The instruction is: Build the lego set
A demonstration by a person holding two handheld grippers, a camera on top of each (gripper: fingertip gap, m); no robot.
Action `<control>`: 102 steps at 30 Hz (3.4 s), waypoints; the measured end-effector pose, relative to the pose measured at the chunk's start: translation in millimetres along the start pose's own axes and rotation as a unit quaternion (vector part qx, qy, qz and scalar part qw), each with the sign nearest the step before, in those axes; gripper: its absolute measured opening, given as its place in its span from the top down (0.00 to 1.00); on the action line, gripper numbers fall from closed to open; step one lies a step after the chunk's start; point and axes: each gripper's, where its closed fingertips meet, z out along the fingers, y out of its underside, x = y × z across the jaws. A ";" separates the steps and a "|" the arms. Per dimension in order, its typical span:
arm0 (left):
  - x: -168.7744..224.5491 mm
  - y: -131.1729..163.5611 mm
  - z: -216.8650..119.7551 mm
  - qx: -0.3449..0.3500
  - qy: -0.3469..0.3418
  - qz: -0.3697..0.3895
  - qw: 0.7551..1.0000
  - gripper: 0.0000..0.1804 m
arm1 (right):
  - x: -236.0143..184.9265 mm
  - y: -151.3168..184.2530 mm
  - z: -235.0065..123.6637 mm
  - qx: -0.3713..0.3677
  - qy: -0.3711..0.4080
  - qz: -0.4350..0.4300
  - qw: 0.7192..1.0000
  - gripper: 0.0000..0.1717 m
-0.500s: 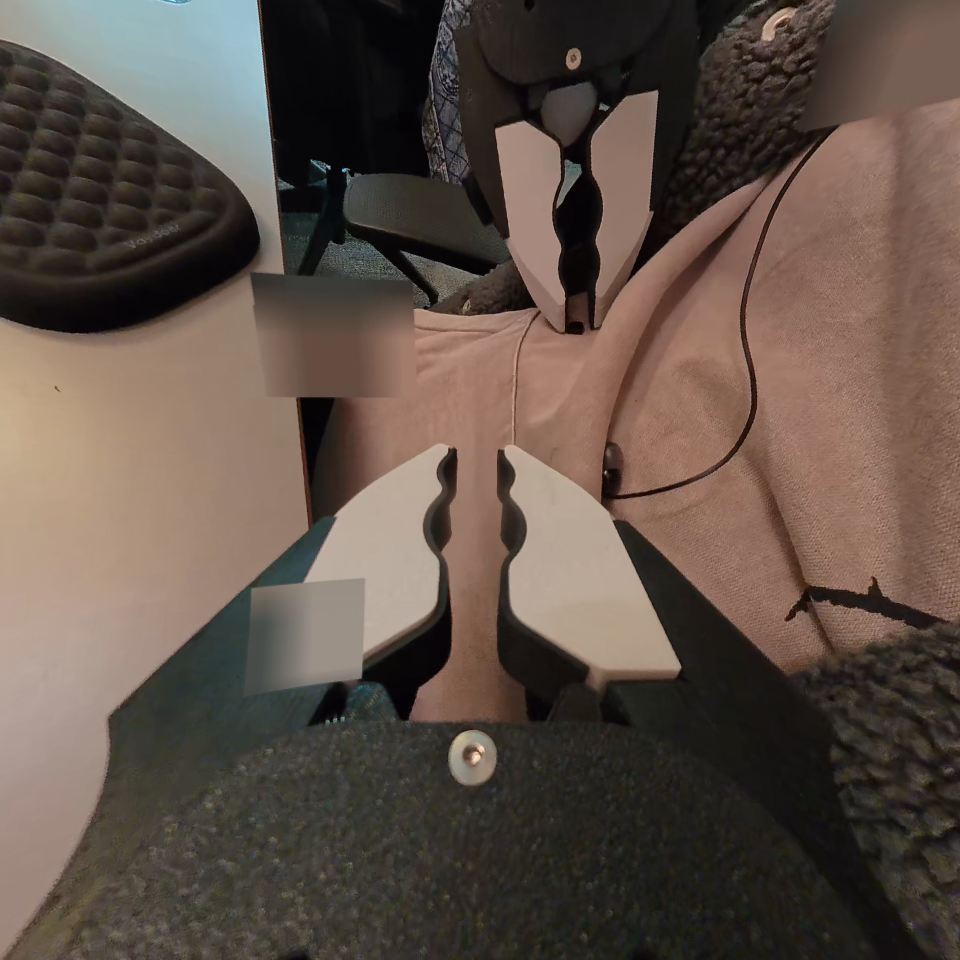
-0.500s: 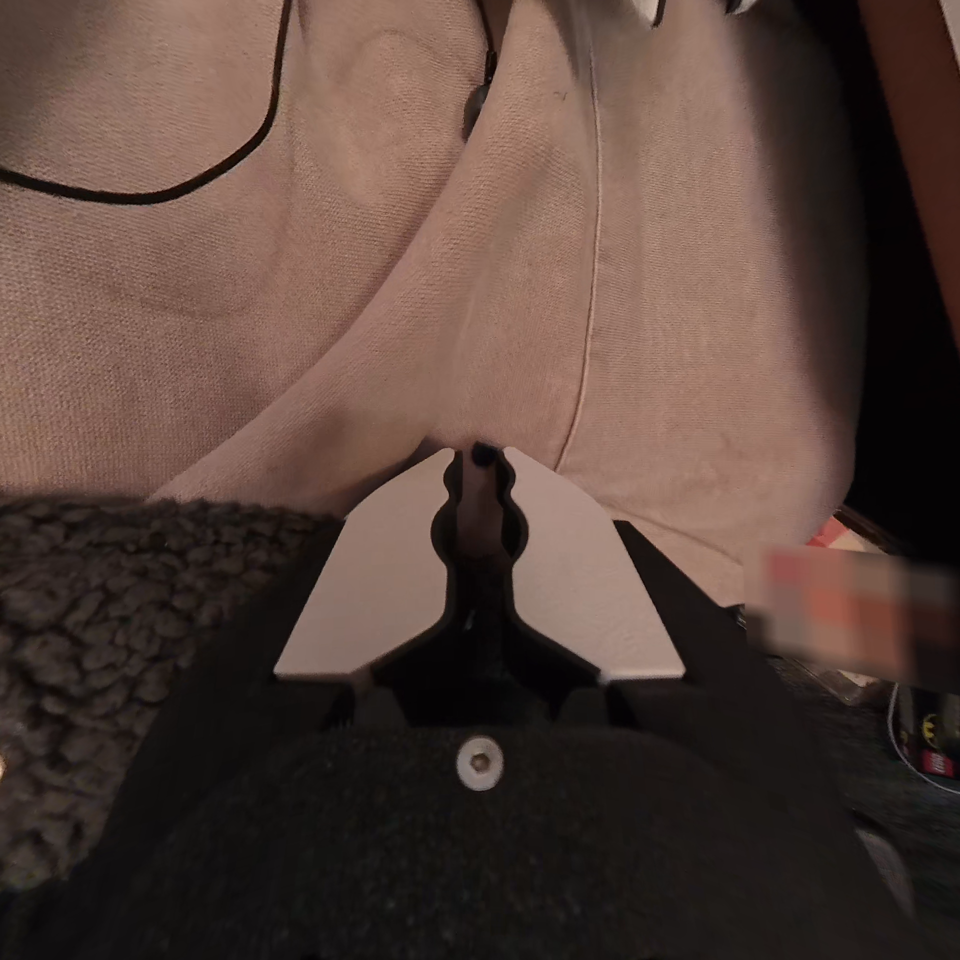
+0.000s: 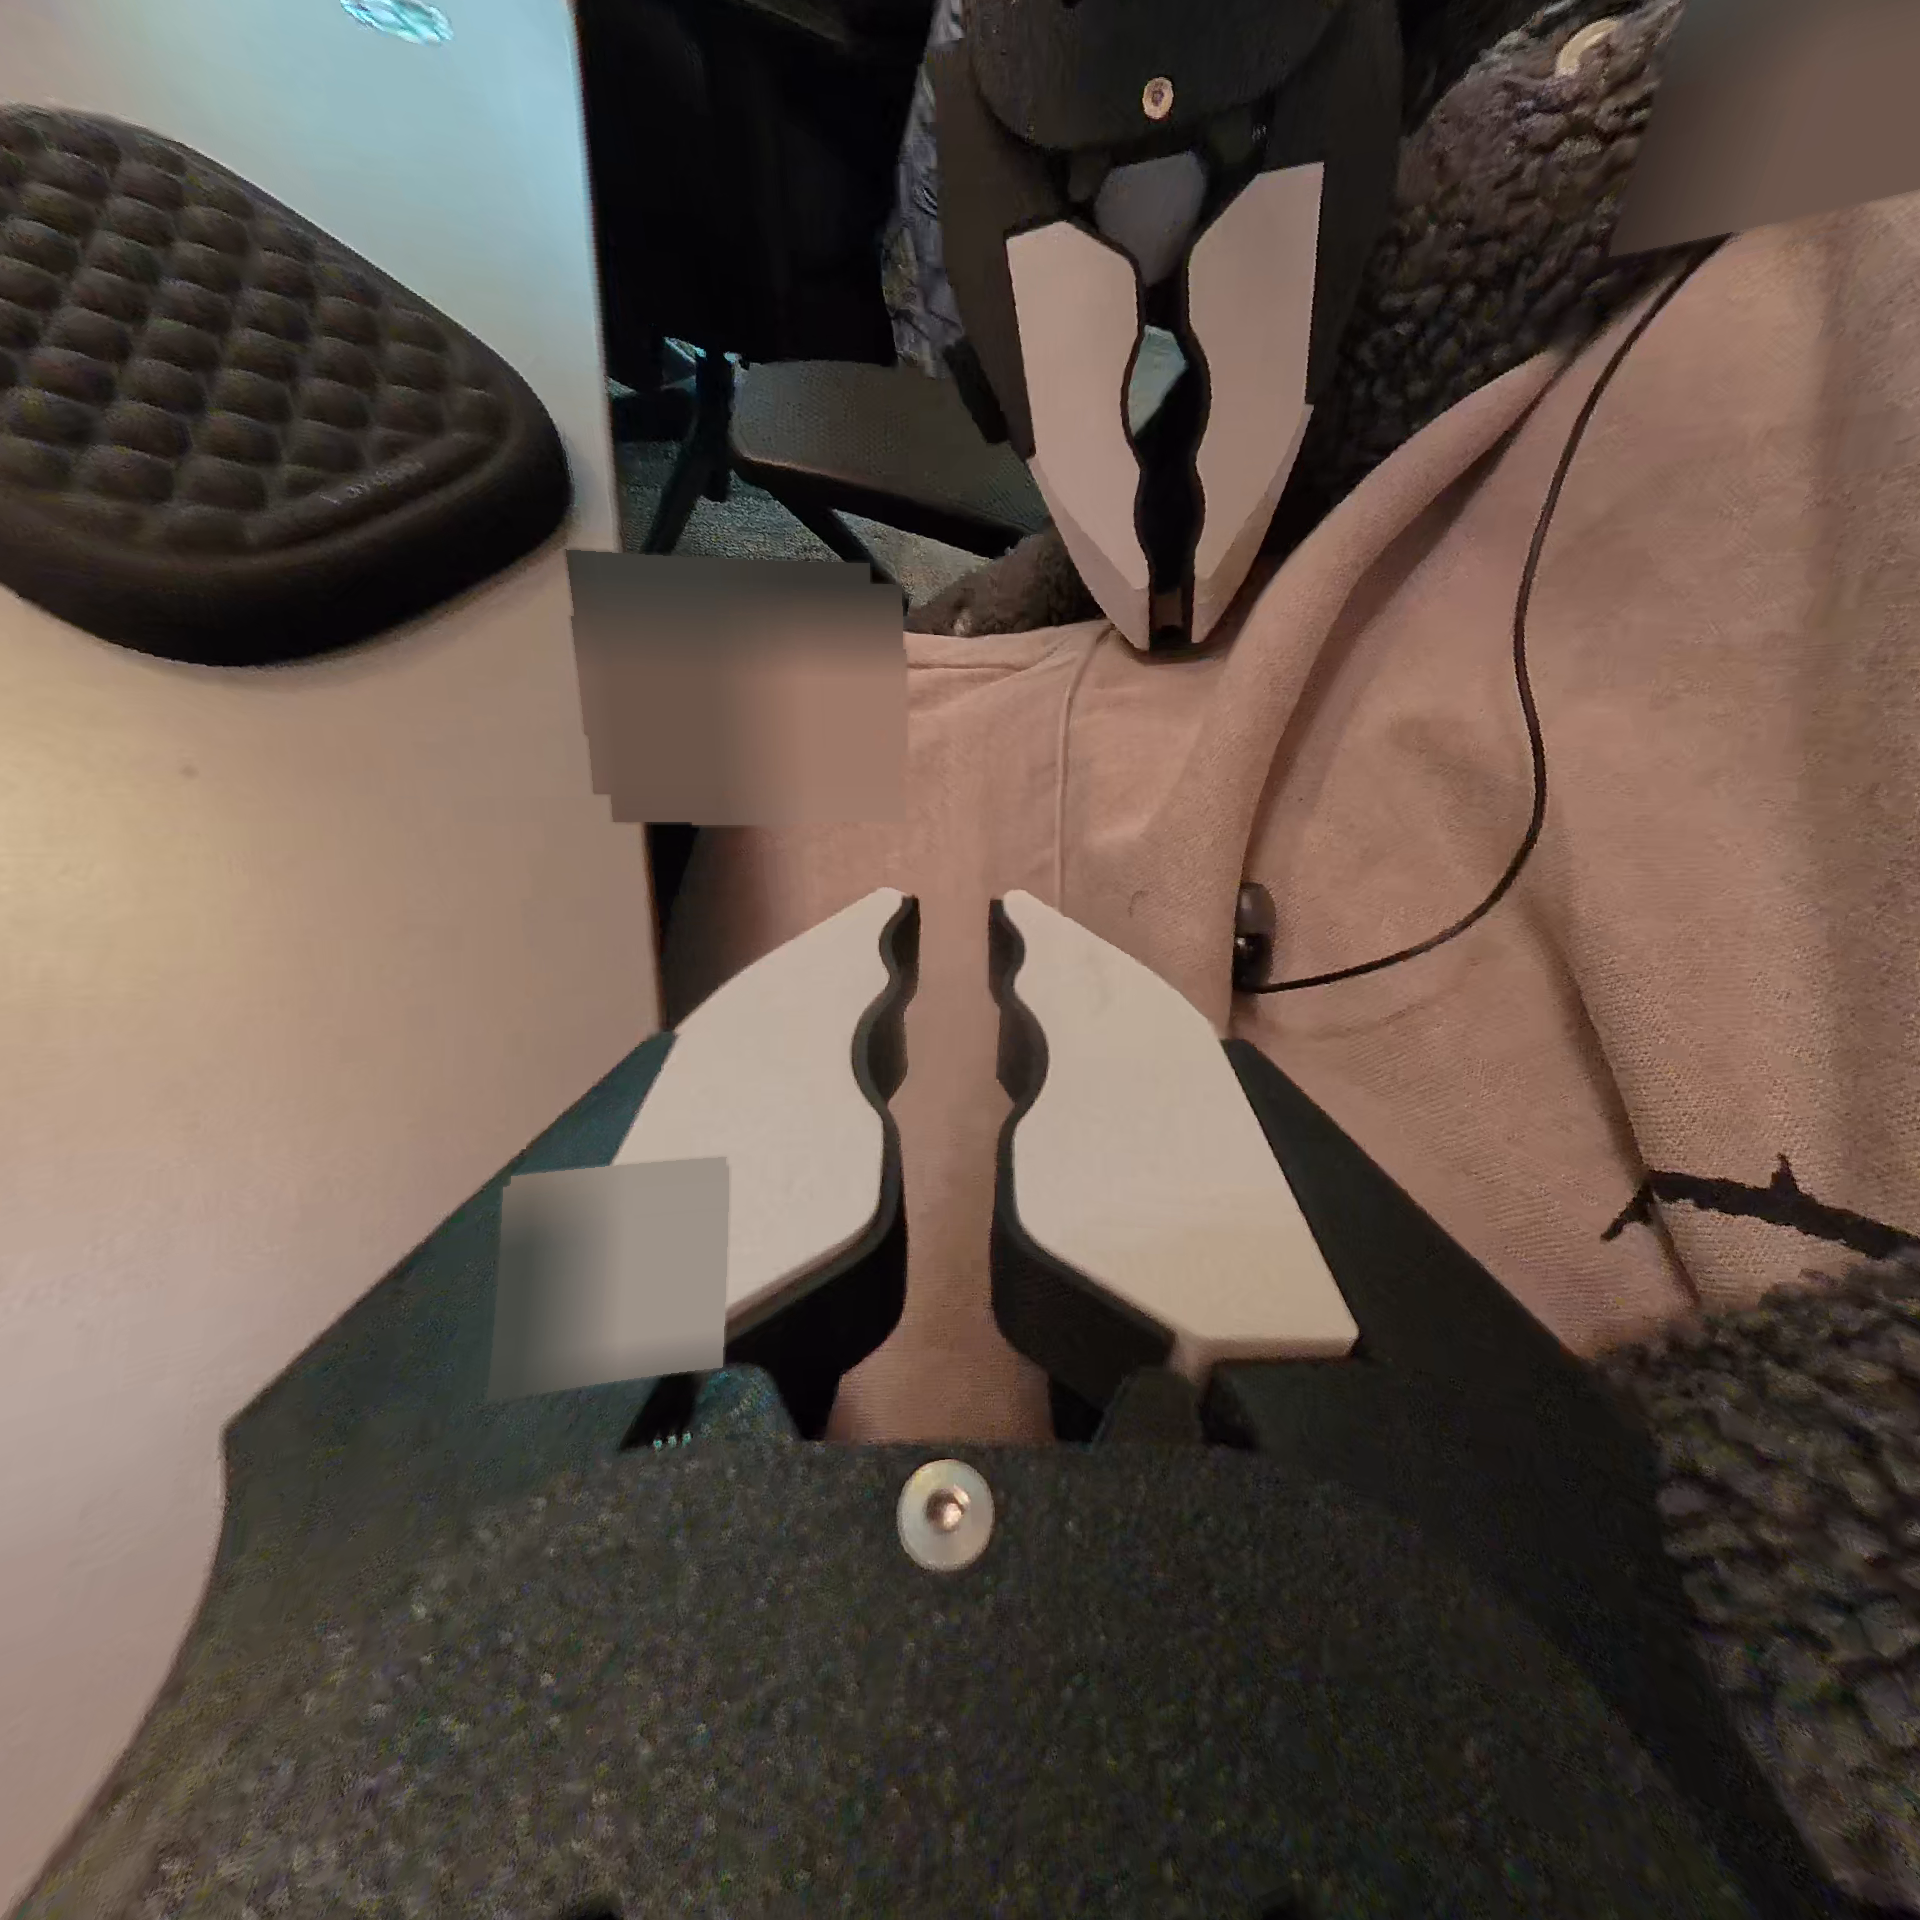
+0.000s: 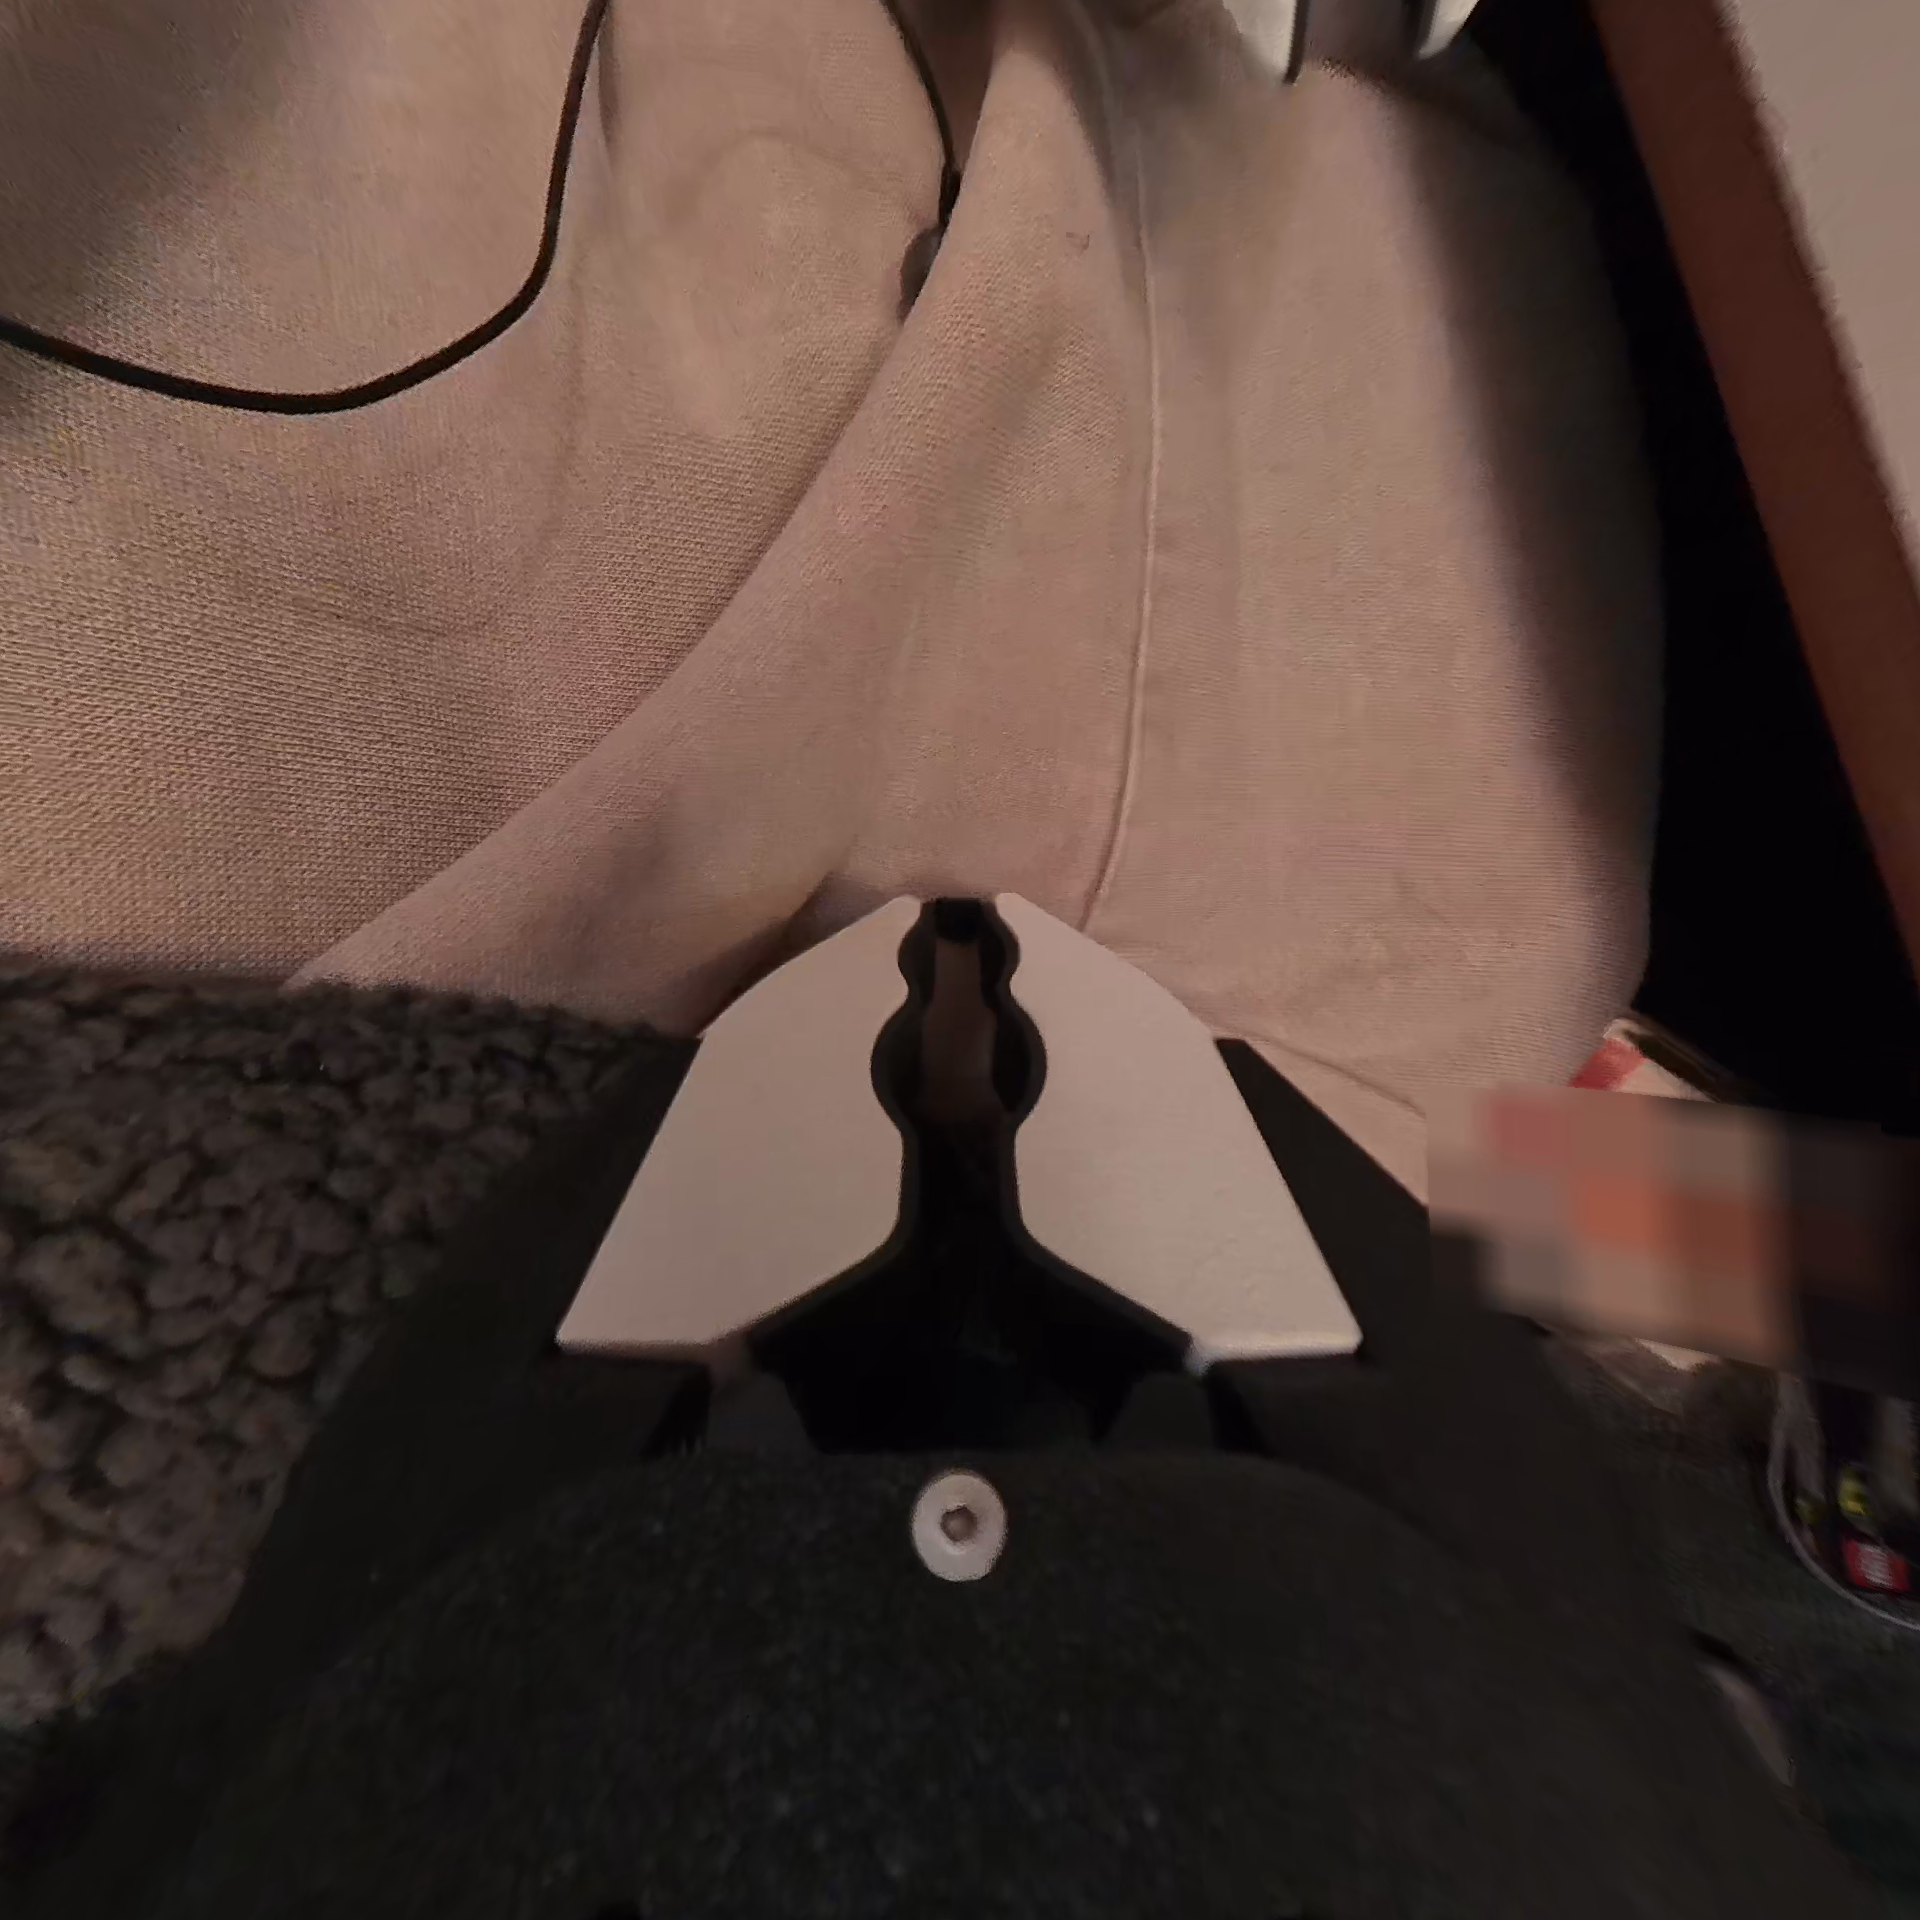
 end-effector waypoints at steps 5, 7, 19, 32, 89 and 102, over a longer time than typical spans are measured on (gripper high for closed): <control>-32.1 -26.0 -26.3 0.059 -0.068 -0.003 0.996 0.91 | 42.5 -38.8 -32.9 0.051 0.091 -0.053 0.993 0.96; -52.1 -33.1 -40.1 0.065 -0.105 -0.007 0.992 0.91 | 68.9 -67.1 -49.3 0.071 0.137 -0.091 0.984 0.96; -160.3 -35.0 -67.3 0.020 -0.269 0.024 0.963 0.86 | 225.2 -186.5 -50.0 0.047 0.208 -0.216 0.953 0.96; -198.4 -21.7 -71.1 0.007 -0.281 -0.005 0.960 0.85 | 250.0 -202.6 -27.1 0.012 0.138 -0.234 0.962 0.96; -207.7 -13.5 -54.0 -0.078 -0.317 0.052 0.944 0.85 | 252.9 -196.7 -23.0 0.008 0.126 -0.210 0.969 0.91; -207.8 -13.6 -54.2 -0.080 -0.318 0.049 0.943 0.85 | 251.5 -199.5 -31.1 0.030 0.123 -0.248 0.960 0.96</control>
